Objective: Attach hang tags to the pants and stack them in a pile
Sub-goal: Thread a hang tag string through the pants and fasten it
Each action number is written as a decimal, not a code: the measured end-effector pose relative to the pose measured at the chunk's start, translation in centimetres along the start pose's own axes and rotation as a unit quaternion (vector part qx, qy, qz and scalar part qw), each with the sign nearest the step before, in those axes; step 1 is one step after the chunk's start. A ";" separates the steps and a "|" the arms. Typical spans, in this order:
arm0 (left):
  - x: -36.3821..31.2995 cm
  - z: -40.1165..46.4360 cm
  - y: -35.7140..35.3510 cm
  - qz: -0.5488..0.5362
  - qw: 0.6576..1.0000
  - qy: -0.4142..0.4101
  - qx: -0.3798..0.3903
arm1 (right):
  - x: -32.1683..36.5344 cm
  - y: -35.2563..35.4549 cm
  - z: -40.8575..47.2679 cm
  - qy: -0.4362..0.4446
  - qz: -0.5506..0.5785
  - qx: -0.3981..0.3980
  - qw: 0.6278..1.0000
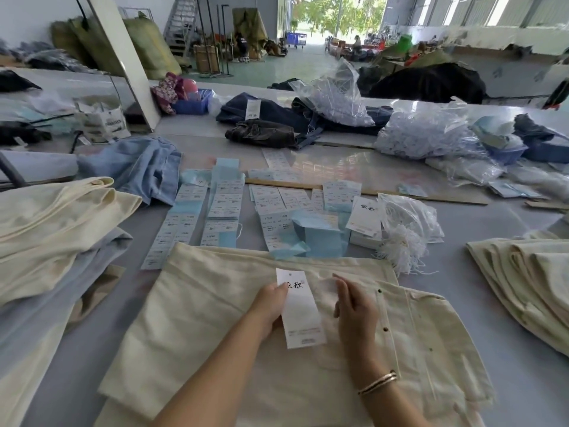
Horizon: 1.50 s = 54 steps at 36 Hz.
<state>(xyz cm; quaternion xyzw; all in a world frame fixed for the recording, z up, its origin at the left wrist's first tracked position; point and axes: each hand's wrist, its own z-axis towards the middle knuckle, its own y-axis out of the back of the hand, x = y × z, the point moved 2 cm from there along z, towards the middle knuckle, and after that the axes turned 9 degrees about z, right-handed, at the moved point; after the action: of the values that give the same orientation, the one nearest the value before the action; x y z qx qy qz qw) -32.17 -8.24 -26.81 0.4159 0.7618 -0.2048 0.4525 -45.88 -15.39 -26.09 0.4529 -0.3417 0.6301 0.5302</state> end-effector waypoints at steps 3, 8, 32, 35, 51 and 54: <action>-0.1 -0.1 0.1 0.021 1.000 -0.015 -0.003 | 0.1 -0.8 -0.9 -0.006 0.023 0.055 0.998; -0.1 0.1 0.2 0.030 0.999 -0.031 -0.008 | 0.9 -1.8 -2.1 0.101 -0.046 0.169 0.979; 0.0 -0.1 0.3 -0.074 0.997 -0.020 0.021 | 0.7 -2.3 -2.4 0.211 -0.272 0.253 0.904; -0.1 -0.1 0.2 -0.079 0.997 -0.011 -0.003 | 0.5 -2.3 -2.6 0.255 -0.298 0.228 0.891; 0.2 0.6 0.0 -0.117 0.989 -0.012 -0.094 | 1.0 2.8 -1.5 0.215 -0.346 0.396 0.823; 0.7 0.1 -0.8 0.042 0.980 -0.126 -0.150 | 1.7 5.1 5.5 0.176 -0.292 0.265 0.902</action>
<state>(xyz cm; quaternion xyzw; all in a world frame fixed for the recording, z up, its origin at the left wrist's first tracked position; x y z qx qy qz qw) -32.96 -8.49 -27.49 0.3456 0.7027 -0.1199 0.6103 -49.76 -20.81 -22.32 0.5381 0.0839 0.5833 0.6026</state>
